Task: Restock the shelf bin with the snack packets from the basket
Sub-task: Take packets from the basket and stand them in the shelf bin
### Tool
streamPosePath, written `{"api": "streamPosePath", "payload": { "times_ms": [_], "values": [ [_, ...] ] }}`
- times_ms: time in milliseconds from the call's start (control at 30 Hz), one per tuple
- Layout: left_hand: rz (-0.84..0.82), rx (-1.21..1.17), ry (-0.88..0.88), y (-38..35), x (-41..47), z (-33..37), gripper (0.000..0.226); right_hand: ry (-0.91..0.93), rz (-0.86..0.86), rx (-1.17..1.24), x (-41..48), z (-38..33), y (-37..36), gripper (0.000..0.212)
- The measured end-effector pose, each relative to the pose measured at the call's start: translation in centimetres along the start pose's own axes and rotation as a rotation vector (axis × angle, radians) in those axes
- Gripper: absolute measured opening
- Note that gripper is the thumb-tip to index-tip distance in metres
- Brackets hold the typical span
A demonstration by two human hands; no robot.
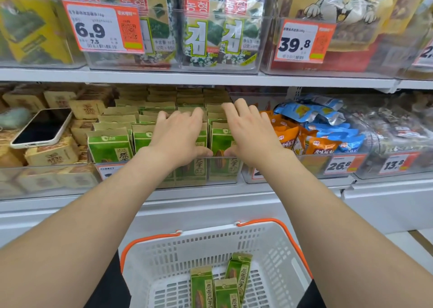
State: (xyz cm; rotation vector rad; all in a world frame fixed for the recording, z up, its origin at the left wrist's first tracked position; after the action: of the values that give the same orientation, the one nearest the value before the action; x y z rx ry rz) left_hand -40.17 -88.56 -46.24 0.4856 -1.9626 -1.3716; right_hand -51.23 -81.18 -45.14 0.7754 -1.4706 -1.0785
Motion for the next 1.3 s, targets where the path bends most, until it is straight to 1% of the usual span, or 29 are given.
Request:
{"api": "streamPosePath", "payload": {
  "times_ms": [67, 167, 267, 333, 467, 633, 700, 800, 900, 1000, 1067, 1133, 1167, 1233, 1267, 1300],
  "values": [
    [0.005, 0.017, 0.0, 0.1, -0.2, 0.0, 0.078, -0.01, -0.043, -0.033, 0.5, -0.1, -0.2, 0.104],
    [0.027, 0.029, -0.011, 0.5, -0.3, 0.0, 0.079, -0.024, -0.074, -0.103, 1.1, -0.1, -0.4, 0.111],
    [0.046, 0.049, -0.035, 0.5, -0.2, -0.1, 0.081, 0.005, -0.109, -0.121, 1.7, -0.6, -0.7, 0.105],
    [0.067, 0.063, -0.045, 0.3, -0.2, -0.2, 0.083, 0.01, -0.101, -0.117, 1.9, -0.9, -0.8, 0.103],
    [0.157, 0.093, -0.023, 0.8, -0.5, -0.6, 0.09, 0.022, -0.065, -0.082, 1.7, -0.9, -0.9, 0.099],
    [0.107, 0.137, -0.013, 0.5, -0.3, -0.4, 0.093, 0.009, -0.092, -0.068, 1.3, -0.6, -1.6, 0.101],
    [0.107, 0.153, -0.005, 0.4, -0.3, -0.4, 0.092, -0.01, -0.098, -0.054, 1.1, -0.3, -1.4, 0.106],
    [0.104, 0.177, 0.019, 0.2, -0.2, -0.5, 0.094, -0.09, -0.108, 0.078, 0.8, 0.8, -0.8, 0.112],
    [0.144, 0.199, 0.045, 0.3, -0.3, -0.4, 0.097, -0.145, -0.083, 0.2, 0.3, 1.4, -0.5, 0.102],
    [0.273, 0.123, 0.018, 1.3, -1.0, 0.2, 0.098, -0.176, 0.023, 0.196, -0.5, 1.9, 0.3, 0.091],
    [0.39, 0.026, -0.049, 2.3, -1.9, 1.0, 0.084, -0.205, 0.088, 0.152, -1.3, 2.2, 0.6, 0.085],
    [0.493, -0.042, -0.134, 3.4, -2.8, 1.9, 0.056, -0.242, 0.135, 0.152, -2.0, 2.3, 0.9, 0.077],
    [0.515, -0.079, -0.191, 3.7, -3.3, 2.5, 0.041, -0.25, 0.16, 0.167, -2.4, 2.2, 1.0, 0.071],
    [0.482, -0.147, -0.312, 3.8, -4.3, 3.8, 0.016, -0.241, 0.185, 0.177, -3.2, 1.7, 1.5, 0.053],
    [0.431, -0.17, -0.349, 3.5, -4.6, 4.3, 0.012, -0.236, 0.161, 0.178, -3.7, 1.5, 1.6, 0.04],
    [0.363, -0.188, -0.364, 3.2, -4.9, 4.8, 0.013, -0.239, 0.102, 0.191, -4.3, 1.3, 1.4, 0.029]
  ]
}}
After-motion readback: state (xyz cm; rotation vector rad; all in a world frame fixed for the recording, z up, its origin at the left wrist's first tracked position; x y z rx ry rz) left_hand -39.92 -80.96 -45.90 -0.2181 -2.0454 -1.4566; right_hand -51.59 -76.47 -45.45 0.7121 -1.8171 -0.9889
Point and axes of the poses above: each hand's wrist, its own x-axis towards the middle knuckle, its own y-axis out of the back of the hand, z = x × y, the point moved 8 cm from there along x, towards the middle knuckle, and after that the axes turned 9 degrees about x, right-handed, at the moved point
